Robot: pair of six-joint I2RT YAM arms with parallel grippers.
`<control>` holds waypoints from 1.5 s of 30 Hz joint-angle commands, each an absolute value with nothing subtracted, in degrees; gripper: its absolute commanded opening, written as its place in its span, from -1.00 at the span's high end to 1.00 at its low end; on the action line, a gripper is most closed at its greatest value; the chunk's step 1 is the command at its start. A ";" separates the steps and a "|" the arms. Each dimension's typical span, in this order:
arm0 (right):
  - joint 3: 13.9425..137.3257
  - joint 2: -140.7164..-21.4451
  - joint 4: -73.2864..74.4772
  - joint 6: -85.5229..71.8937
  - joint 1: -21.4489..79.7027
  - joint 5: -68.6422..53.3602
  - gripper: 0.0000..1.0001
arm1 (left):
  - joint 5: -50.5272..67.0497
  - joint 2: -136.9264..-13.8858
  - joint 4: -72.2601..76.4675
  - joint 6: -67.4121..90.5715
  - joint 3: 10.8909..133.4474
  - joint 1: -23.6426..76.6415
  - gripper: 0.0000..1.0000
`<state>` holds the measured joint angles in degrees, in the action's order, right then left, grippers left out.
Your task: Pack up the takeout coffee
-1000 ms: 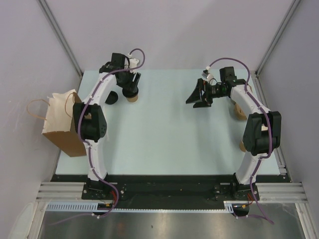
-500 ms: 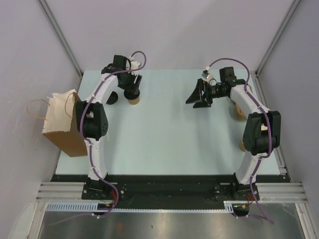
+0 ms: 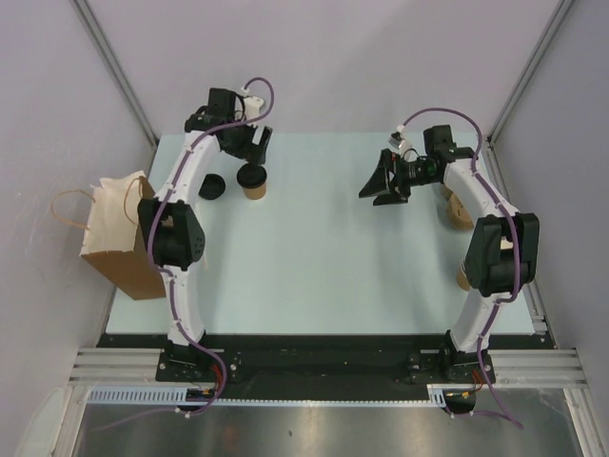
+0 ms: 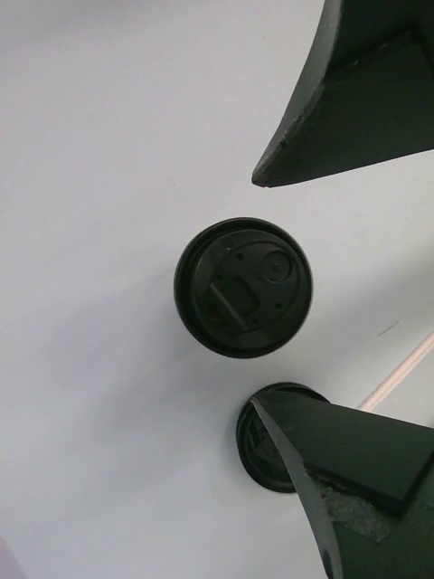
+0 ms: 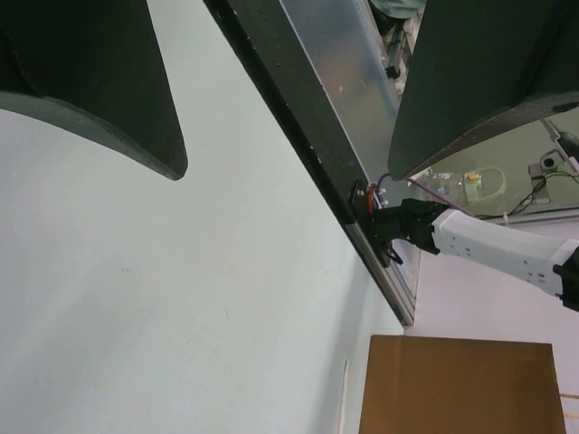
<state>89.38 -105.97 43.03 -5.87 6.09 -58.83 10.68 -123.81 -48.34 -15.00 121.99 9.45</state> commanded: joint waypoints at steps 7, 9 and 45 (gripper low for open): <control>99.84 -98.88 55.36 3.77 0.53 -54.94 -0.99 | 11.25 -107.59 -55.54 -14.06 132.98 9.14 -0.99; 99.06 -96.35 56.07 5.09 -1.82 -53.97 -0.99 | 10.64 -102.23 -56.42 -14.06 129.84 8.97 -0.99; 84.99 -75.85 57.39 6.59 -6.59 -48.25 -1.00 | 11.25 -63.54 -49.83 -21.71 74.36 -26.10 -0.52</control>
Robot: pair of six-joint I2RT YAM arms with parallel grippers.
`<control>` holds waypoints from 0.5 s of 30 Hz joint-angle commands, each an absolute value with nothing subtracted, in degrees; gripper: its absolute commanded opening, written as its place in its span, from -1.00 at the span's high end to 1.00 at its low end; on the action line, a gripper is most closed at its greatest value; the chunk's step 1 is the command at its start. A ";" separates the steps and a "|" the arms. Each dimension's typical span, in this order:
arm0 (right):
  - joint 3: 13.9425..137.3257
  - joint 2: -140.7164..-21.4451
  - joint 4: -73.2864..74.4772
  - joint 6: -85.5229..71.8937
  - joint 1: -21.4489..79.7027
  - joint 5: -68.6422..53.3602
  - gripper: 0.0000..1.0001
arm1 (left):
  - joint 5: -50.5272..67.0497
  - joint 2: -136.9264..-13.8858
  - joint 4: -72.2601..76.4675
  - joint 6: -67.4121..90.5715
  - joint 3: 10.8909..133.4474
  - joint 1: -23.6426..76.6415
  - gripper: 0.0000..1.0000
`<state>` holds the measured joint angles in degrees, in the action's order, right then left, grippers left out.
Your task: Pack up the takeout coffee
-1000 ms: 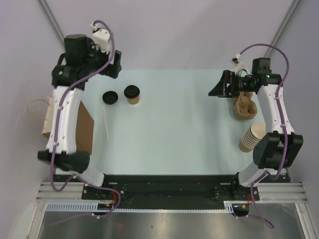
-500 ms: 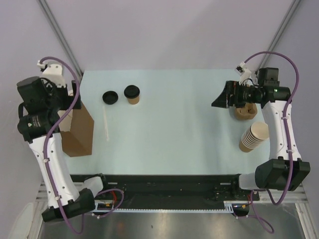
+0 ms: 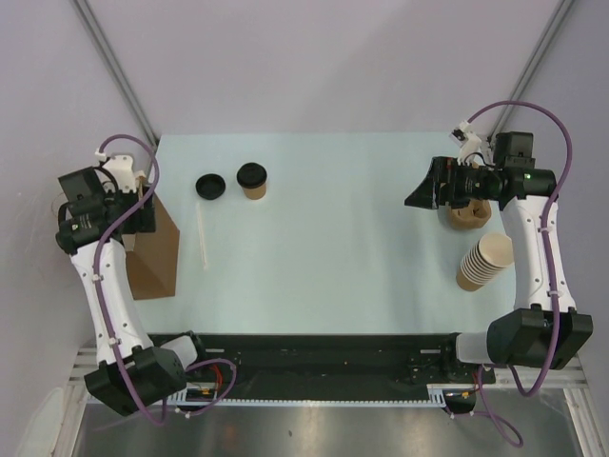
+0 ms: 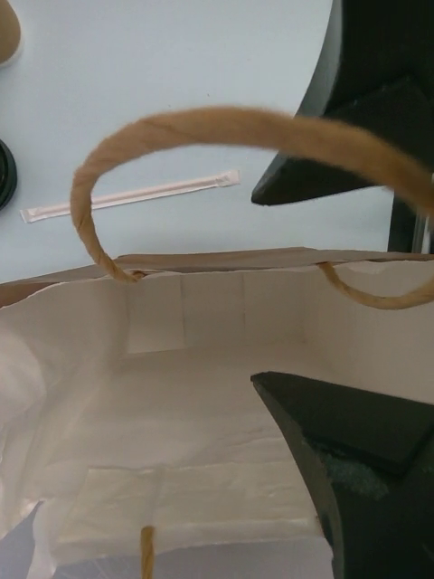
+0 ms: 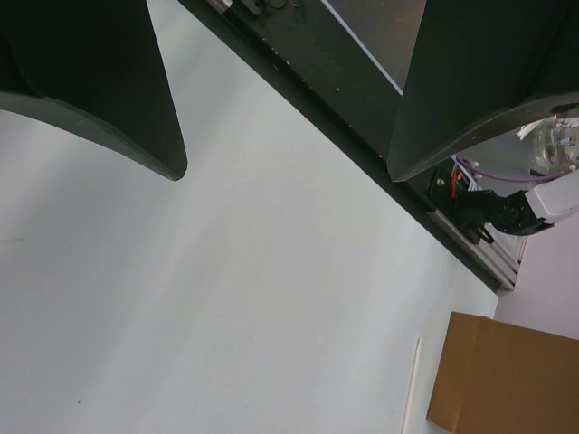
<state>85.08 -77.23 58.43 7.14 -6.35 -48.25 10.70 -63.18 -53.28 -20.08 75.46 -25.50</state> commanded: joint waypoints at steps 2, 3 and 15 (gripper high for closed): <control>84.90 -76.03 57.39 6.59 -6.68 -48.16 -0.99 | 11.25 -63.37 -49.57 -21.80 73.74 -26.28 -0.29; 84.90 -76.03 57.39 6.59 -6.68 -48.25 -0.99 | 11.16 -63.28 -49.40 -21.88 73.65 -26.19 -0.19; 84.90 -76.99 56.43 5.80 -6.86 -49.92 -0.99 | 13.44 -65.56 -51.50 -22.06 89.27 -25.49 1.00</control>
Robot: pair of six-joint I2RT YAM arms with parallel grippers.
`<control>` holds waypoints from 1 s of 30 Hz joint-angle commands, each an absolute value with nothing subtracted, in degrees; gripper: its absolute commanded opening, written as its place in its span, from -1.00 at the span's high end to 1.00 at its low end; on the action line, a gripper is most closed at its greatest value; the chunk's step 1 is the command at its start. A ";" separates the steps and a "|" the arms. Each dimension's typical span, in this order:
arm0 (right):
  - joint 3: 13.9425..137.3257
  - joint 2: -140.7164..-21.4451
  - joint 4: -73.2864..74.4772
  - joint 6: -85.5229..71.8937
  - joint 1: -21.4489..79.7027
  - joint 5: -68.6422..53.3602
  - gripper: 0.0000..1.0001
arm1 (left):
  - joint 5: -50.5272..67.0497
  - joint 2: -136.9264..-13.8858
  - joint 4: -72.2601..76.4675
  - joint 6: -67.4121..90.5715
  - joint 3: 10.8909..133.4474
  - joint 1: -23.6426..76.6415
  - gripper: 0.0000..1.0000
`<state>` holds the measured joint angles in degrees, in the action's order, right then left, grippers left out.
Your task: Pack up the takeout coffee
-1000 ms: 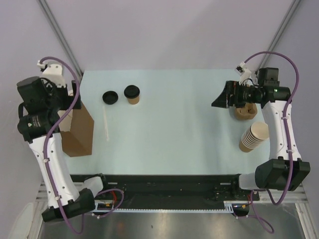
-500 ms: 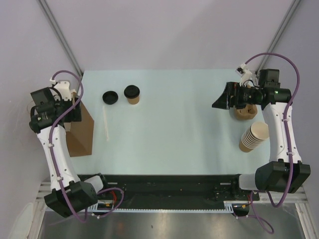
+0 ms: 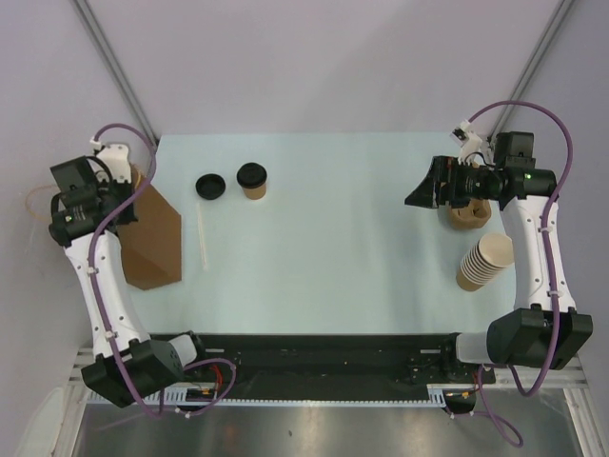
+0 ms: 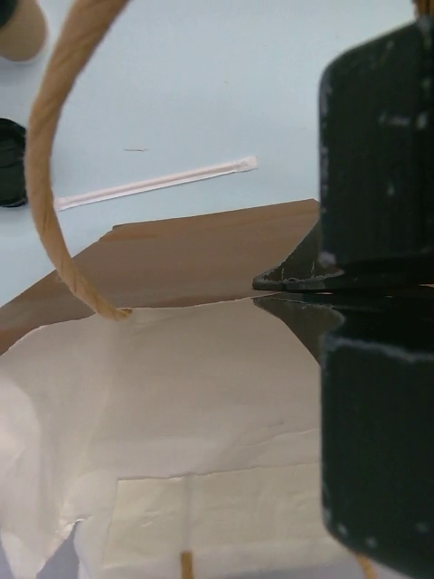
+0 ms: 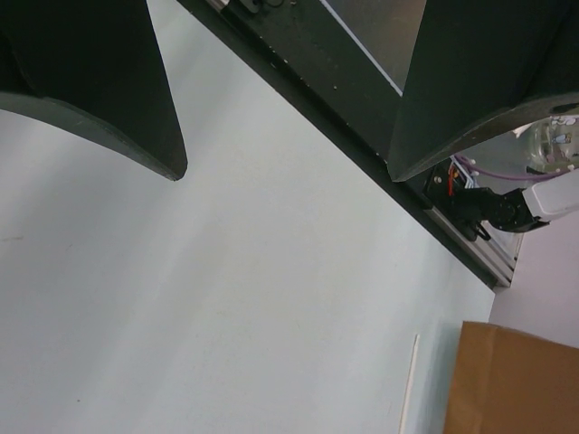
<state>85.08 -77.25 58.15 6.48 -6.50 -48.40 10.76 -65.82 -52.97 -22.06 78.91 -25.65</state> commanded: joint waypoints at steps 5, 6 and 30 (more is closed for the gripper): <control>84.90 -77.08 56.16 5.45 -7.29 -50.27 -0.99 | 11.87 -71.71 -58.69 -18.82 109.22 -16.99 1.00; 84.90 -77.08 56.16 5.36 -7.38 -50.45 -0.99 | 10.65 -72.41 -59.49 -17.94 111.42 -12.26 1.00; 84.20 -79.10 55.20 4.13 -10.63 -48.69 -0.99 | -4.72 -83.47 -45.88 4.64 99.76 39.37 1.00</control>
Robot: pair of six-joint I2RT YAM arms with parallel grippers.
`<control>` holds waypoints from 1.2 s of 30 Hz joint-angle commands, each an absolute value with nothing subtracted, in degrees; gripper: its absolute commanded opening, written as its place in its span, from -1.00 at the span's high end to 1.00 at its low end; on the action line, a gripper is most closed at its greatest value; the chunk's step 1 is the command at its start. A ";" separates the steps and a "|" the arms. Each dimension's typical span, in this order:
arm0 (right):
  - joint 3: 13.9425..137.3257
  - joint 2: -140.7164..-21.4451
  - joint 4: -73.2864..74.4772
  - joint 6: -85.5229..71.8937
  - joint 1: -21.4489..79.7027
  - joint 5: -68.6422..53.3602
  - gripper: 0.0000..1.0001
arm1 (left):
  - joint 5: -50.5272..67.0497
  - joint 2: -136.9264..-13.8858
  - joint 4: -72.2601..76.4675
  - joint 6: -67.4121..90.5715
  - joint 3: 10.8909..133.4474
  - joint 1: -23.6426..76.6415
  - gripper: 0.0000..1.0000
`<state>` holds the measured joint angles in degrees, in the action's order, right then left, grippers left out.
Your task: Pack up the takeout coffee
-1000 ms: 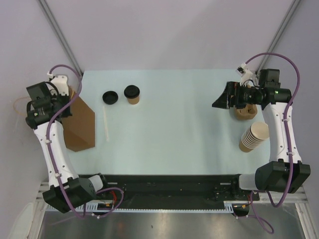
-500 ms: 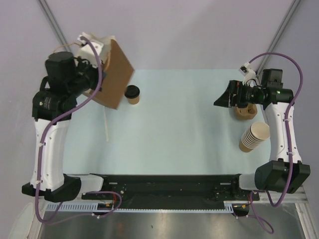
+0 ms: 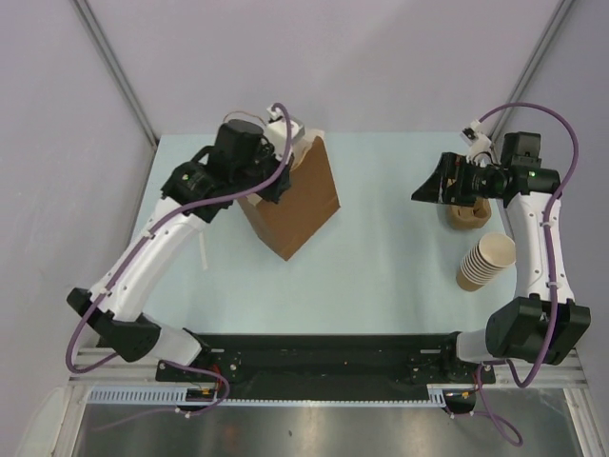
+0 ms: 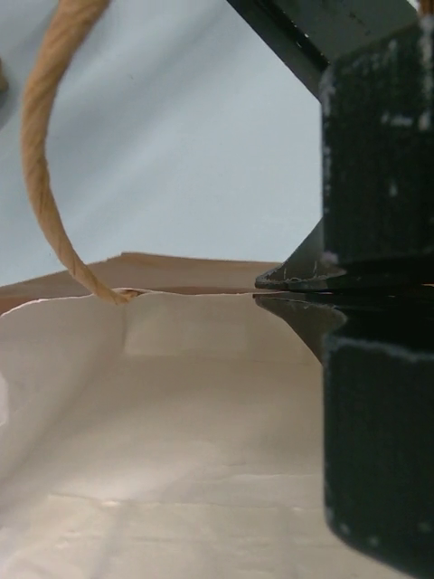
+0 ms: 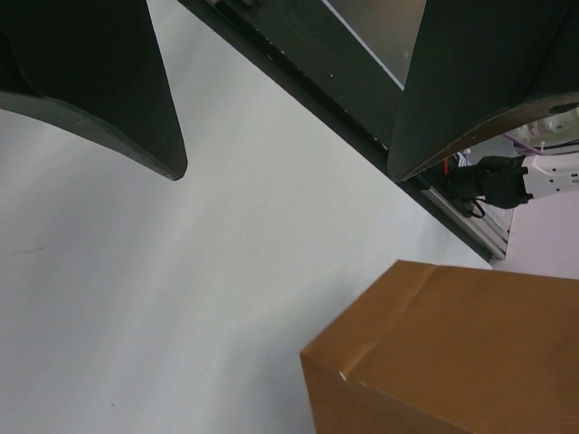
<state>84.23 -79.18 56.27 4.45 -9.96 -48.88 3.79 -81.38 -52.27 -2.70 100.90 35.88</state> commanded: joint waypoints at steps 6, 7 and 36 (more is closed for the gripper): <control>83.94 -80.59 54.67 3.96 -11.07 -48.78 -0.99 | -17.22 -90.60 -44.92 14.05 96.86 43.32 1.00; 83.94 -80.94 54.67 3.96 -10.99 -48.69 -0.99 | -18.01 -91.14 -44.30 14.67 96.68 43.85 1.00; 83.94 -80.07 54.67 4.39 -11.51 -49.39 -0.99 | -13.99 -96.16 -45.26 12.75 111.44 50.27 -0.99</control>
<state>83.96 -81.76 55.79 4.49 -11.14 -48.71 -17.32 -100.47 -45.41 16.19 107.77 49.25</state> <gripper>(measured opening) 0.994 0.994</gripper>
